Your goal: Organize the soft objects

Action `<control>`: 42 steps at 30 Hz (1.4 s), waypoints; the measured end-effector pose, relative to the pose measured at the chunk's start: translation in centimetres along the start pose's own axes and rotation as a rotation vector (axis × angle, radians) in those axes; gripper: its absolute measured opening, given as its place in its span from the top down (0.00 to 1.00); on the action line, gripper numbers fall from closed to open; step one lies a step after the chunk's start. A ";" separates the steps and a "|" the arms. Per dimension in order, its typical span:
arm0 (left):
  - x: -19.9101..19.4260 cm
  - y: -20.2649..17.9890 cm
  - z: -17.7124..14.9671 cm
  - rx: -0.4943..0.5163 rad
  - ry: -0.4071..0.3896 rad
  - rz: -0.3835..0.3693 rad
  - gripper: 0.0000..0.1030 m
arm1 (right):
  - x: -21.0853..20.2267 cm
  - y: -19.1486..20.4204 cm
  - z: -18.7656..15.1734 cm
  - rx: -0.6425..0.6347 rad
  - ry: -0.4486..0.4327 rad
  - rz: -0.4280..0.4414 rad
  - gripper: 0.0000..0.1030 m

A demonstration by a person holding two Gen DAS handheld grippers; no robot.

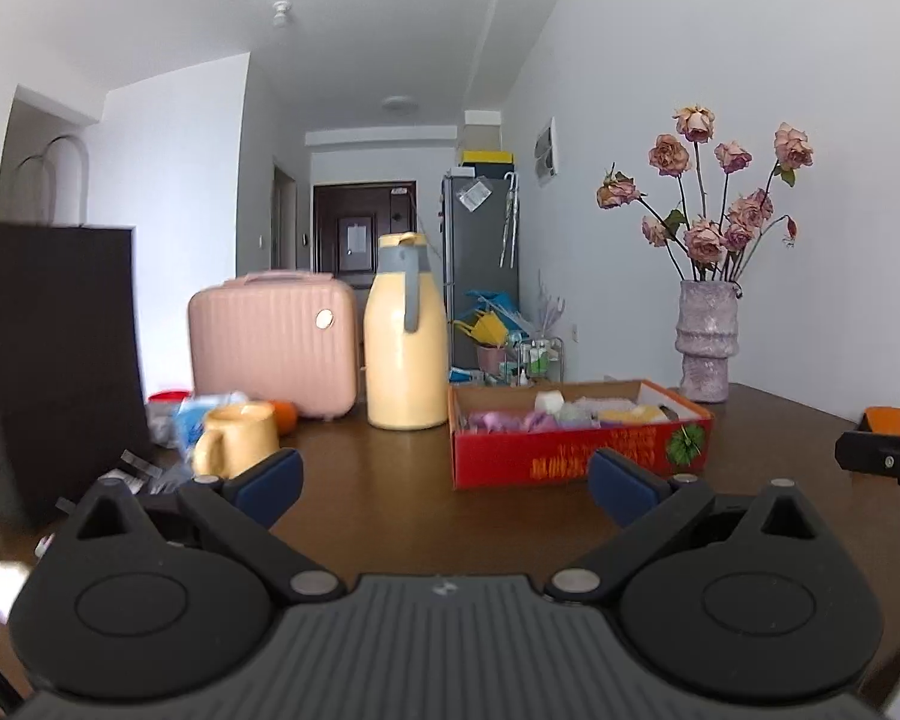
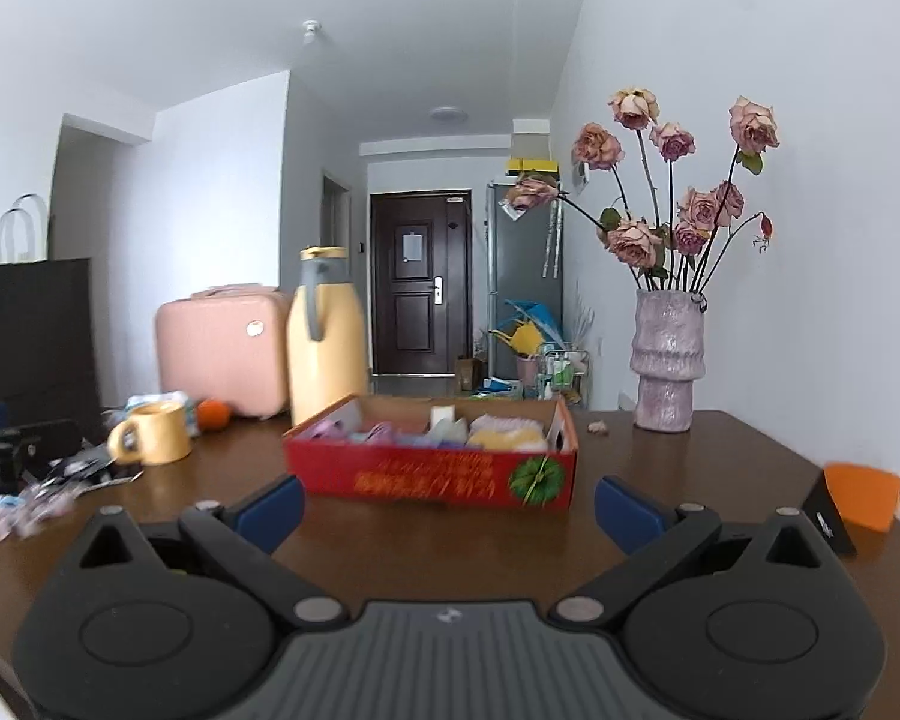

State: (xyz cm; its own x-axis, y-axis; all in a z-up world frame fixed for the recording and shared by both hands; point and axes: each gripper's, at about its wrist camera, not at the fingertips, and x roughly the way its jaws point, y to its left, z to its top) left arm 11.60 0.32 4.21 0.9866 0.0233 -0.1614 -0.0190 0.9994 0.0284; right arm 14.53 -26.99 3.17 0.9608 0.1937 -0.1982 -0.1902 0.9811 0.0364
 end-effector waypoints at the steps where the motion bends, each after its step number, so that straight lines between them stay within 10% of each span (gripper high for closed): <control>1: -1.2 0.3 -0.5 -0.006 0.003 -0.003 0.00 | -1.3 0.5 -0.6 0.012 0.008 -0.001 0.00; 11: -8.7 -0.3 -4.2 0.028 0.038 -0.045 0.00 | -10.0 5.0 -6.3 0.041 0.103 -0.014 0.00; 42: -8.6 0.0 -4.2 0.014 0.052 -0.053 0.00 | -9.7 4.5 -6.3 0.043 0.077 -0.016 0.00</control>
State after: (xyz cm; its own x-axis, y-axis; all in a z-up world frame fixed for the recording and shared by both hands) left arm 2.38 0.20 1.42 0.9764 -0.0282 -0.2143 0.0358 0.9989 0.0317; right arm 3.08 -24.45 -0.89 0.9449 0.1789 -0.2740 -0.1647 0.9836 0.0741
